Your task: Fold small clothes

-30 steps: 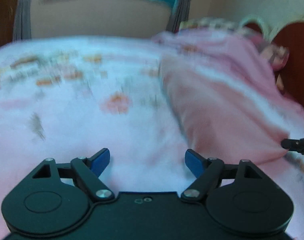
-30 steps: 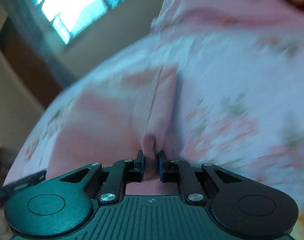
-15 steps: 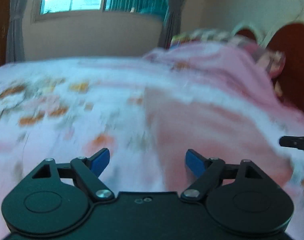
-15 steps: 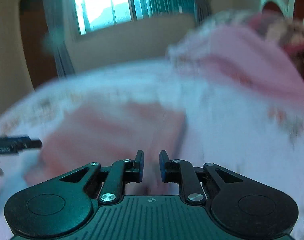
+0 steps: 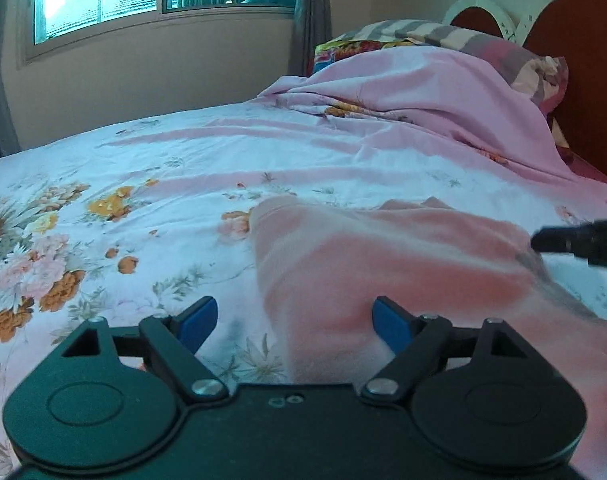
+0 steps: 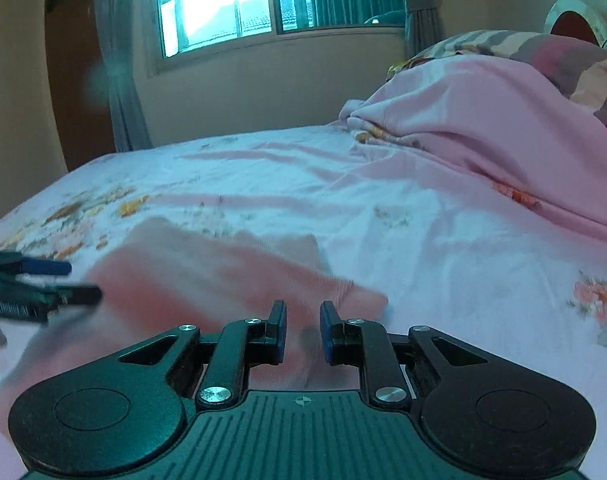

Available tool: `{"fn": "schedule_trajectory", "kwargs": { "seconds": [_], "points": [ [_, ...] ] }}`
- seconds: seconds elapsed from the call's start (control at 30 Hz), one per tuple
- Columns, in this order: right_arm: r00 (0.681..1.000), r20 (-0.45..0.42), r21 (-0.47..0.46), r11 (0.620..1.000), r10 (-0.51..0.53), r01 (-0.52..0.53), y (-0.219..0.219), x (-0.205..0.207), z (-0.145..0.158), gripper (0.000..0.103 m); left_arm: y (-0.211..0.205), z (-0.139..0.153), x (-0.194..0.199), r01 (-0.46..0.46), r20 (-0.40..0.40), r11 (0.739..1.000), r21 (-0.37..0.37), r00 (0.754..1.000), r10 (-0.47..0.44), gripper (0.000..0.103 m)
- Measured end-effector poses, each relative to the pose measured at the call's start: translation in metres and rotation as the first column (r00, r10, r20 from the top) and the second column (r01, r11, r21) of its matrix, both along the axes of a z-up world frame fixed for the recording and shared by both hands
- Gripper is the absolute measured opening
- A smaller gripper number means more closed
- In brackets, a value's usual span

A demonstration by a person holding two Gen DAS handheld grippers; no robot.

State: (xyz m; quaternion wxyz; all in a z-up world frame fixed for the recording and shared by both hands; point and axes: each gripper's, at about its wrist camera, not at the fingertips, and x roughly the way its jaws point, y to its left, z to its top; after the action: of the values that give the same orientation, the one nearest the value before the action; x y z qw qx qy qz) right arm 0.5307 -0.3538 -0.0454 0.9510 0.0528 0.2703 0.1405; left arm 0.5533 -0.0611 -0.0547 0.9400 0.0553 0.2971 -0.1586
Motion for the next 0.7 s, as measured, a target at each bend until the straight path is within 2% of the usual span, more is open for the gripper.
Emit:
{"fn": "schedule_trajectory", "kwargs": {
  "seconds": [0.17, 0.23, 0.27, 0.37, 0.43, 0.47, 0.5, 0.6, 0.7],
  "points": [
    [1.000, -0.001, -0.032, 0.999, 0.021, -0.021, 0.014, 0.017, 0.004, 0.018, -0.006, 0.004, 0.008, 0.013, 0.005, 1.000, -0.004, 1.000, -0.013, 0.083],
    [1.000, 0.017, -0.033, 0.999, 0.020, -0.019, 0.013, 0.023, 0.005, 0.018, -0.006, 0.010, 0.013, 0.014, 0.038, 1.000, -0.014, 0.999, -0.013, 0.083],
    [0.999, 0.031, -0.029, 1.000, 0.012, -0.011, 0.011, 0.028, 0.006, 0.018, -0.006, 0.014, 0.019, 0.003, 0.056, 1.000, -0.021, 0.998, -0.002, 0.083],
    [0.998, 0.065, -0.017, 1.000, -0.021, 0.023, 0.007, 0.043, 0.005, 0.018, -0.012, 0.014, 0.047, -0.013, 0.039, 1.000, -0.022, 0.999, 0.014, 0.083],
    [0.999, 0.022, -0.038, 0.999, -0.030, 0.031, 0.008, 0.058, -0.007, 0.018, -0.017, 0.001, 0.067, -0.026, 0.009, 1.000, 0.015, 1.000, 0.026, 0.085],
    [0.998, -0.051, -0.076, 0.997, -0.027, 0.023, 0.011, 0.070, -0.021, 0.018, -0.018, -0.009, 0.076, -0.027, -0.034, 0.999, 0.030, 0.999, 0.028, 0.085],
    [0.992, -0.123, -0.124, 0.992, -0.018, 0.003, 0.014, 0.079, -0.039, 0.024, -0.019, -0.021, 0.084, -0.018, -0.081, 0.999, 0.039, 0.997, 0.021, 0.086],
    [0.997, -0.066, -0.126, 0.992, -0.026, 0.018, 0.013, 0.071, -0.046, 0.026, -0.017, -0.026, 0.082, -0.038, -0.073, 0.999, 0.017, 0.997, 0.040, 0.087],
    [0.997, -0.057, -0.065, 0.997, -0.056, 0.052, 0.002, 0.057, -0.034, 0.033, -0.011, -0.014, 0.065, -0.041, -0.053, 0.999, 0.006, 0.998, 0.041, 0.087]
  ]
}}
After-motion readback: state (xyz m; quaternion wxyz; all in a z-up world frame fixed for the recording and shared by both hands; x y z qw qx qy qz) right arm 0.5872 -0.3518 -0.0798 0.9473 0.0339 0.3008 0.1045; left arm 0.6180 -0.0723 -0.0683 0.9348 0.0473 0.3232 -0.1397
